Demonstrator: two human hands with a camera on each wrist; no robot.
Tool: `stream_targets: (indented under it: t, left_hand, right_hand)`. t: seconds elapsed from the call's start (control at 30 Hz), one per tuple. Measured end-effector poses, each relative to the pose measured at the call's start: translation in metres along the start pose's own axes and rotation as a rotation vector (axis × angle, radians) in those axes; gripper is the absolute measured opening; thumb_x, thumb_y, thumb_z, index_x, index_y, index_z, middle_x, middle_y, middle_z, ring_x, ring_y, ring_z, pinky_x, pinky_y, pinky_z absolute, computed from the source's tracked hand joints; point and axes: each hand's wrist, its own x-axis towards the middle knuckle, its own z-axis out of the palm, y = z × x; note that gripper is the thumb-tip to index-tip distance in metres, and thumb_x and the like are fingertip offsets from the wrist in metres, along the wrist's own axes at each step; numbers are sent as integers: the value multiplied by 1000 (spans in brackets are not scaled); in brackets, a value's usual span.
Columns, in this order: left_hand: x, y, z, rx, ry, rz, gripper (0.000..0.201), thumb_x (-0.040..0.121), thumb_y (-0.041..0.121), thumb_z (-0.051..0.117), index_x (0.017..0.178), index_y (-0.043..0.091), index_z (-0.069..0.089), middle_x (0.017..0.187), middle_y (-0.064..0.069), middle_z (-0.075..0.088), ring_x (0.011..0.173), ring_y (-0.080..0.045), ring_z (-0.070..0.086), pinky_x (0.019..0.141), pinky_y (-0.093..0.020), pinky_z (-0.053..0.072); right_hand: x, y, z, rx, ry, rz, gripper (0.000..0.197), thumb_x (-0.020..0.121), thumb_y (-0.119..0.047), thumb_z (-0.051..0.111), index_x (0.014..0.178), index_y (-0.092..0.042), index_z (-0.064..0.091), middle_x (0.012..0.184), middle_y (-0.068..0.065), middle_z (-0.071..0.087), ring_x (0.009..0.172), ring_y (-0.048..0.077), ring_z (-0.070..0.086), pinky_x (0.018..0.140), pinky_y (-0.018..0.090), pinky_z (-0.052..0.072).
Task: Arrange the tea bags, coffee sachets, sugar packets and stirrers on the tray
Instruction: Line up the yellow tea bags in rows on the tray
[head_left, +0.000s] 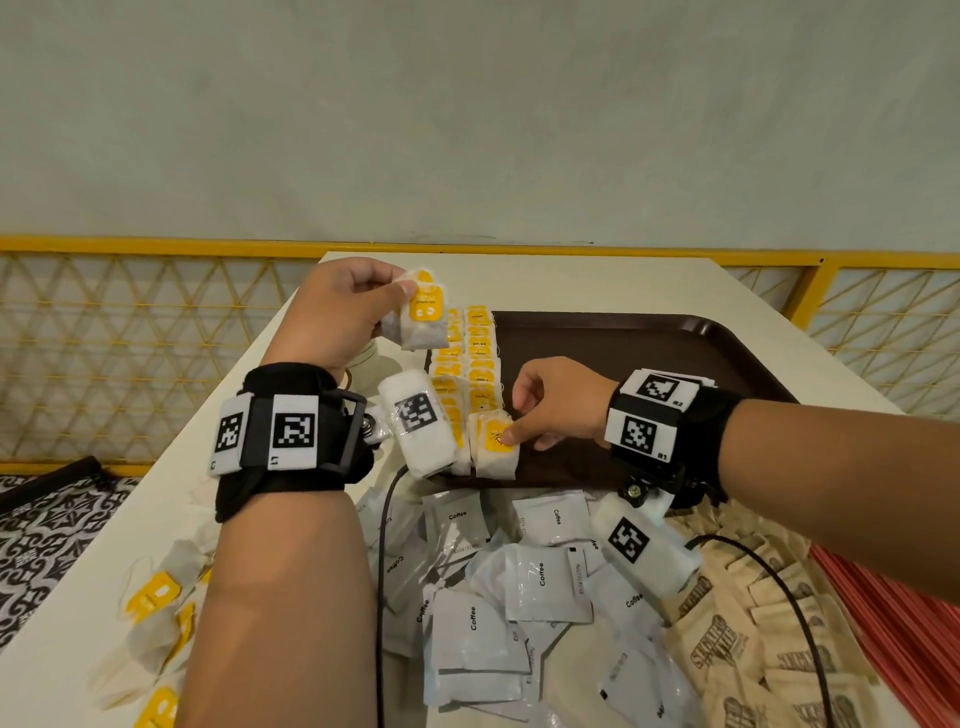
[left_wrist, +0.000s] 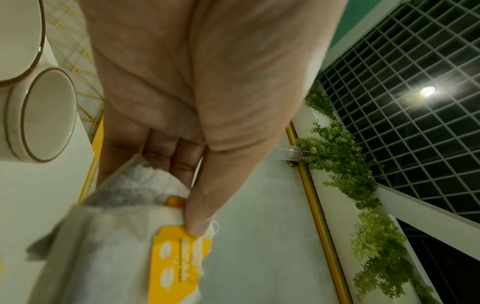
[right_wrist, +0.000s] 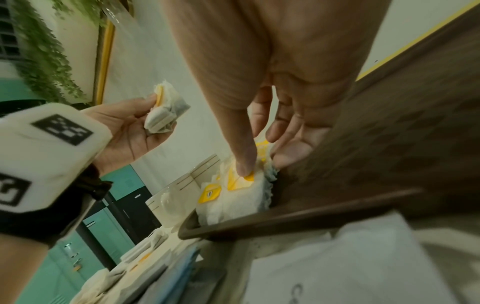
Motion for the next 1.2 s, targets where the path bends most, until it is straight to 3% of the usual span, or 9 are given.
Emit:
stream_targets:
  t: [0.1, 0.2, 0.3, 0.43, 0.57, 0.73, 0.93, 1.2]
  left_hand:
    - [-1, 1, 1, -5, 3, 1, 15, 89, 12, 63, 78, 20, 68, 66, 4, 66, 55, -8, 57, 60, -23, 48]
    - [-1, 1, 3, -16, -1, 1, 14, 90, 10, 62, 79, 18, 68, 60, 8, 65, 49, -5, 56, 58, -21, 48]
    - [-1, 1, 3, -12, -4, 2, 14, 90, 10, 62, 79, 18, 68, 60, 9, 66, 50, -5, 57, 58, -20, 48]
    - [-1, 0, 3, -4, -10, 3, 14, 90, 11, 62, 79, 19, 68, 62, 8, 68, 53, -6, 60, 55, -18, 49]
    - [-1, 0, 4, 2, -19, 2, 14, 90, 10, 62, 79, 18, 67, 63, 7, 68, 54, -6, 61, 54, -17, 49]
    - [-1, 0, 7, -4, -35, 6, 15, 89, 8, 62, 79, 17, 67, 60, 7, 67, 50, -5, 59, 51, -15, 48]
    - [-2, 1, 8, -15, -38, 7, 14, 89, 7, 63, 78, 16, 67, 60, 7, 67, 50, -5, 59, 50, -14, 47]
    - [-2, 1, 7, -24, -39, -1, 14, 89, 6, 62, 79, 16, 67, 58, 9, 67, 49, -2, 59, 48, -13, 45]
  right_hand:
    - [-7, 0, -2, -60, -102, -75, 16, 74, -1, 78, 78, -7, 63, 70, 3, 60, 63, 14, 59, 67, 28, 56]
    - [-9, -2, 0, -142, -158, -126, 9, 76, -2, 76, 83, -6, 71, 73, 5, 64, 67, 15, 60, 69, 25, 54]
    - [-8, -2, 1, -132, -133, -123, 8, 77, -3, 75, 84, -5, 71, 69, 1, 63, 62, 9, 61, 67, 22, 56]
    - [-9, -1, -3, -110, -99, -104, 9, 78, -2, 74, 83, -5, 66, 60, -5, 59, 55, 5, 60, 67, 26, 58]
    - [-14, -6, -9, -156, -222, -133, 7, 82, -8, 72, 87, -9, 67, 65, -2, 62, 59, 6, 60, 62, 20, 54]
    - [-13, -6, -1, -264, -337, -120, 15, 89, -15, 64, 103, -16, 70, 74, -10, 66, 67, 2, 62, 66, 17, 53]
    - [-7, -6, 7, -89, -276, 6, 9, 90, 0, 56, 95, -6, 62, 76, 6, 62, 67, 13, 63, 68, 26, 54]
    - [-10, -13, 1, -76, -364, 29, 22, 90, -3, 59, 113, 0, 61, 83, 8, 64, 71, 13, 63, 75, 26, 55]
